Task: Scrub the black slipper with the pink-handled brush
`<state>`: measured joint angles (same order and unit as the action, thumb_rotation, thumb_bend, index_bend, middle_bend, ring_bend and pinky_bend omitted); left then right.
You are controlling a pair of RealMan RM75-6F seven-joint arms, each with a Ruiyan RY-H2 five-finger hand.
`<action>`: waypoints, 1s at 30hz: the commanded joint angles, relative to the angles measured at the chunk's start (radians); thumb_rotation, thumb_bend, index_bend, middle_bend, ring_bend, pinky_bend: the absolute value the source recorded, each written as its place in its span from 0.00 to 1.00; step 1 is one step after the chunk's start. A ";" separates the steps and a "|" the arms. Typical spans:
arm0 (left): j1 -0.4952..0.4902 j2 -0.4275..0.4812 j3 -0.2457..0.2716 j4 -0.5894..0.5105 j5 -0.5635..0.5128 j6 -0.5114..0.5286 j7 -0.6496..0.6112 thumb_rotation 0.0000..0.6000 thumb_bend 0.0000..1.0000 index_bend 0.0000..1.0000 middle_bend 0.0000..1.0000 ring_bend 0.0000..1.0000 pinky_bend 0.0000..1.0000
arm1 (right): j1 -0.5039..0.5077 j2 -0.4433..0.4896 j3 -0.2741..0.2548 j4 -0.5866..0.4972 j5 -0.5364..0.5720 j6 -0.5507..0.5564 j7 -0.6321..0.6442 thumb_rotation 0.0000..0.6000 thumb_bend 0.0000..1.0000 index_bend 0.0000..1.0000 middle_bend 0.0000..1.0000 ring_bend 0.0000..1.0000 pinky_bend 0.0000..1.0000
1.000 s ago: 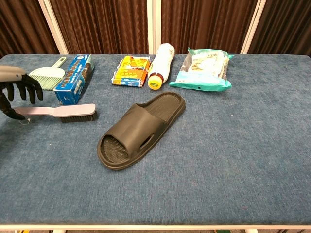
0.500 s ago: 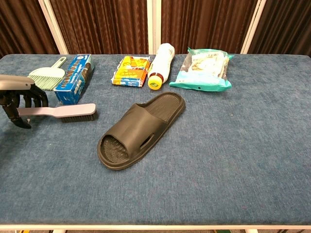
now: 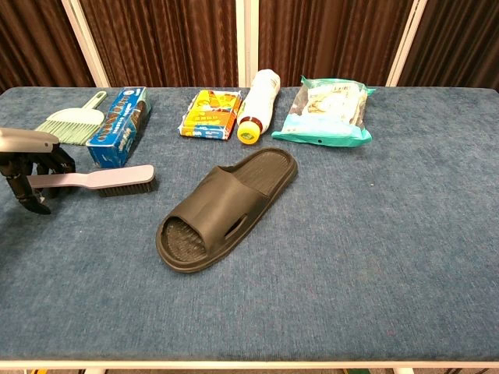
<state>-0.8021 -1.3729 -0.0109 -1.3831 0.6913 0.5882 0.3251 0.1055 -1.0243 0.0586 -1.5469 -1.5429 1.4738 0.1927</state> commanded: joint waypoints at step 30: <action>0.160 -0.073 -0.159 0.045 0.317 0.141 -0.533 1.00 0.43 1.00 1.00 1.00 1.00 | 0.002 -0.011 0.002 0.006 0.019 -0.021 0.002 1.00 0.10 0.05 0.11 0.00 0.09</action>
<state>-0.7103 -1.4190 -0.1170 -1.3467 0.8995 0.6387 -0.0863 0.1077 -1.0350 0.0605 -1.5400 -1.5234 1.4533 0.1950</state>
